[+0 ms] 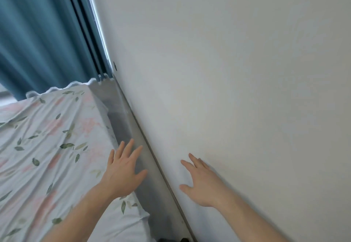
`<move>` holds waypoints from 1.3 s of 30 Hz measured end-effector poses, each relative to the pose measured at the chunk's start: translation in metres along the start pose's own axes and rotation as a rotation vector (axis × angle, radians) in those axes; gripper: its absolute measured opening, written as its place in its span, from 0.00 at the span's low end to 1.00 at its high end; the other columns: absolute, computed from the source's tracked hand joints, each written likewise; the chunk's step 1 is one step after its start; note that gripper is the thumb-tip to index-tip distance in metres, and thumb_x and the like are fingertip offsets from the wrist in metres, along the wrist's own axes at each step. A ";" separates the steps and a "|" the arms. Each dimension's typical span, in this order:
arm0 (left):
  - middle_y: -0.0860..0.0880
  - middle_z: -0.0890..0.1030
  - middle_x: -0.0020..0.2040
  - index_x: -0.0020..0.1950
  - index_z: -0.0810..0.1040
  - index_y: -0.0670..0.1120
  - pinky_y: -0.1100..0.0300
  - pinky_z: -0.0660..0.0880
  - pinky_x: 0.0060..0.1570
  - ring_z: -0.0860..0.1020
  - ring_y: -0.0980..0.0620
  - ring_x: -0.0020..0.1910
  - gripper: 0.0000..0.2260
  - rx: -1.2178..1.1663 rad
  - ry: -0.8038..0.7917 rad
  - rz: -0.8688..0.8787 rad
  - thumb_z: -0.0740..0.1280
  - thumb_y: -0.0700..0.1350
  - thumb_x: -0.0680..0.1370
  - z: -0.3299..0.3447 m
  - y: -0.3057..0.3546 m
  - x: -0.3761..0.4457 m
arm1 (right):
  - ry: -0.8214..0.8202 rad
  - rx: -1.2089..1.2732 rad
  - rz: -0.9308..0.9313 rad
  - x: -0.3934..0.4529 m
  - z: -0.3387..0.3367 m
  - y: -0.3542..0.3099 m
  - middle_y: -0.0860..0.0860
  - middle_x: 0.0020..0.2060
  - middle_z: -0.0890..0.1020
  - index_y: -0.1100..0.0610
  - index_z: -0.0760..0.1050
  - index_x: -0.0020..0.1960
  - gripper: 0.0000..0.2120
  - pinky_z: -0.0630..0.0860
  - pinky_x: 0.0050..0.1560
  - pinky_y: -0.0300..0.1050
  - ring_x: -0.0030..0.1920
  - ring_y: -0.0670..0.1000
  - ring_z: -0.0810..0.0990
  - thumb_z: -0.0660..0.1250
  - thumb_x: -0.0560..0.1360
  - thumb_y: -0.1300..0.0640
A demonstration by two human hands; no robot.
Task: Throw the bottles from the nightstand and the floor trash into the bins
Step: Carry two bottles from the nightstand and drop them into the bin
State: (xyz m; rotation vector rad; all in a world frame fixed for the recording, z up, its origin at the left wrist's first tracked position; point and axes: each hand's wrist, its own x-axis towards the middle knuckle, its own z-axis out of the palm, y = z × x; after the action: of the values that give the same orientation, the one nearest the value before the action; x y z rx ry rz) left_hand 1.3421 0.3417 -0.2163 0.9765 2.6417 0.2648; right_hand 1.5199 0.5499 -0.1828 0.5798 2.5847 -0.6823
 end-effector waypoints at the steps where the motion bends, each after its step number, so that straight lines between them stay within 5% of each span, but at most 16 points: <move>1: 0.51 0.38 0.84 0.84 0.47 0.58 0.44 0.37 0.80 0.35 0.46 0.82 0.35 -0.001 0.019 -0.031 0.58 0.64 0.81 -0.004 -0.001 0.001 | -0.006 -0.020 -0.021 0.016 -0.005 -0.002 0.44 0.83 0.42 0.44 0.48 0.83 0.36 0.50 0.80 0.49 0.83 0.52 0.44 0.61 0.81 0.42; 6: 0.51 0.39 0.84 0.83 0.48 0.59 0.43 0.37 0.80 0.35 0.46 0.82 0.34 -0.031 0.056 -0.231 0.57 0.65 0.81 -0.018 -0.021 -0.005 | -0.101 -0.073 -0.134 0.093 -0.016 -0.039 0.48 0.83 0.46 0.48 0.51 0.83 0.36 0.59 0.79 0.54 0.82 0.55 0.48 0.63 0.80 0.44; 15: 0.52 0.40 0.84 0.83 0.50 0.59 0.44 0.40 0.80 0.37 0.46 0.82 0.33 -0.098 0.136 -0.524 0.59 0.65 0.81 -0.050 -0.109 0.015 | -0.208 -0.091 -0.372 0.217 -0.053 -0.161 0.50 0.83 0.44 0.48 0.49 0.84 0.40 0.56 0.80 0.57 0.83 0.57 0.46 0.65 0.79 0.41; 25: 0.54 0.42 0.84 0.82 0.52 0.60 0.46 0.41 0.80 0.39 0.47 0.83 0.33 -0.222 0.272 -0.720 0.60 0.66 0.80 -0.107 -0.259 0.120 | -0.232 -0.094 -0.413 0.397 -0.108 -0.266 0.47 0.83 0.44 0.46 0.50 0.84 0.40 0.55 0.81 0.54 0.83 0.53 0.48 0.64 0.78 0.38; 39: 0.54 0.43 0.84 0.82 0.55 0.59 0.46 0.44 0.81 0.40 0.47 0.83 0.32 -0.357 0.378 -1.009 0.60 0.65 0.80 -0.161 -0.370 0.106 | -0.382 -0.304 -0.781 0.503 -0.125 -0.462 0.40 0.82 0.43 0.41 0.51 0.82 0.38 0.56 0.80 0.51 0.82 0.48 0.47 0.65 0.78 0.38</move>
State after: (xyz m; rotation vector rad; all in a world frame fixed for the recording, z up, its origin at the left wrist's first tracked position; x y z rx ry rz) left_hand 0.9868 0.1233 -0.1920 -0.5911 2.8712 0.6640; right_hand 0.8440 0.3936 -0.1521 -0.6328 2.4177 -0.5269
